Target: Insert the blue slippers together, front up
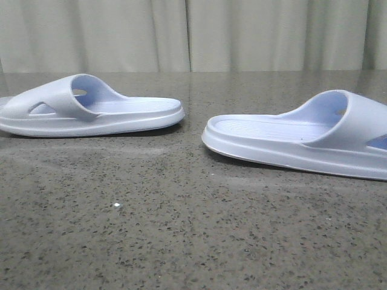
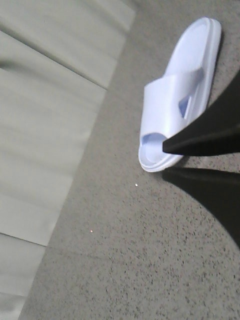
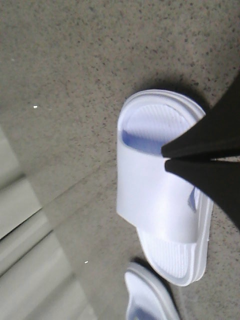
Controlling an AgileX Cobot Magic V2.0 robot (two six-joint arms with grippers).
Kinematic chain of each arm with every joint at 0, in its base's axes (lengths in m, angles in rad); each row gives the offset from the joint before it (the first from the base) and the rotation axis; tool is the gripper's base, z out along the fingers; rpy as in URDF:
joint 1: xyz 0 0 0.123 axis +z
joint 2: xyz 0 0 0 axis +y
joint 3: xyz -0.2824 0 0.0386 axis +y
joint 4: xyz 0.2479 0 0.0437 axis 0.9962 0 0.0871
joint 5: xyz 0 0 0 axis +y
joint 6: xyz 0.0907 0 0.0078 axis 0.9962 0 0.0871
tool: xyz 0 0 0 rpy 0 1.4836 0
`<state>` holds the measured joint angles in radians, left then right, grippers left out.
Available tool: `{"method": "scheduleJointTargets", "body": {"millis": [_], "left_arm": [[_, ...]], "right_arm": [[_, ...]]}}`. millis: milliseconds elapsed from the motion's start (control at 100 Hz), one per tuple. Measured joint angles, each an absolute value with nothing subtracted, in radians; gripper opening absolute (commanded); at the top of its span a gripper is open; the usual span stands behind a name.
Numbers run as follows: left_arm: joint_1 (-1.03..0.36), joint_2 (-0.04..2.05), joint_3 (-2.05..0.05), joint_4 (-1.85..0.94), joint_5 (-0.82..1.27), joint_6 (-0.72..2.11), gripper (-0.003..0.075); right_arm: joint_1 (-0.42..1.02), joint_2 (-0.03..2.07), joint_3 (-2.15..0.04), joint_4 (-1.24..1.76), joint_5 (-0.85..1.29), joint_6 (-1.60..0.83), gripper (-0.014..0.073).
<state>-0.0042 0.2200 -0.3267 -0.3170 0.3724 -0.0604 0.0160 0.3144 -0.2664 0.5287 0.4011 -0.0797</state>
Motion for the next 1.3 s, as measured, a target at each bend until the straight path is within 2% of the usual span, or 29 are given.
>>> {"method": "scheduleJointTargets", "body": {"millis": [90, 190, 260, 340, 410, 460, 660, 1010, 1300], "left_arm": [[-0.004, 0.334, -0.407, -0.273, 0.435, -0.060, 0.0017], [-0.004, 0.426, -0.457, -0.264, 0.471, -0.040, 0.0065], [-0.004, 0.475, -0.475, -0.273, 0.492, -0.015, 0.0155], [-0.004, 0.517, -0.483, -0.305, 0.500, 0.007, 0.0302], [-0.004, 0.543, -0.485, -0.342, 0.502, 0.032, 0.0414], [-0.004, 0.559, -0.485, -0.363, 0.504, 0.043, 0.0458], [-0.004, 0.628, -0.500, -0.396, 0.509, 0.054, 0.0442], [-0.004, 0.724, -0.545, -0.400, 0.521, 0.087, 0.0442], [-0.004, 0.755, -0.545, -0.402, 0.509, 0.098, 0.0442]], "right_arm": [[0.016, 0.448, -0.348, 0.503, 0.454, -0.080, -0.0071], [0.016, 0.553, -0.419, 0.491, 0.520, -0.101, 0.0019], [0.016, 0.599, -0.455, 0.487, 0.564, -0.117, 0.0138], [0.016, 0.627, -0.479, 0.483, 0.602, -0.122, 0.0272], [0.016, 0.632, -0.488, 0.474, 0.619, -0.126, 0.0310], [0.016, 0.632, -0.489, 0.461, 0.619, -0.128, 0.0309], [-0.027, 0.682, -0.514, 0.427, 0.615, -0.132, 0.0309], [-0.150, 0.909, -0.629, 0.429, 0.699, -0.204, 0.0308], [-0.295, 1.087, -0.647, 0.689, 0.785, -0.457, 0.0308]]}}
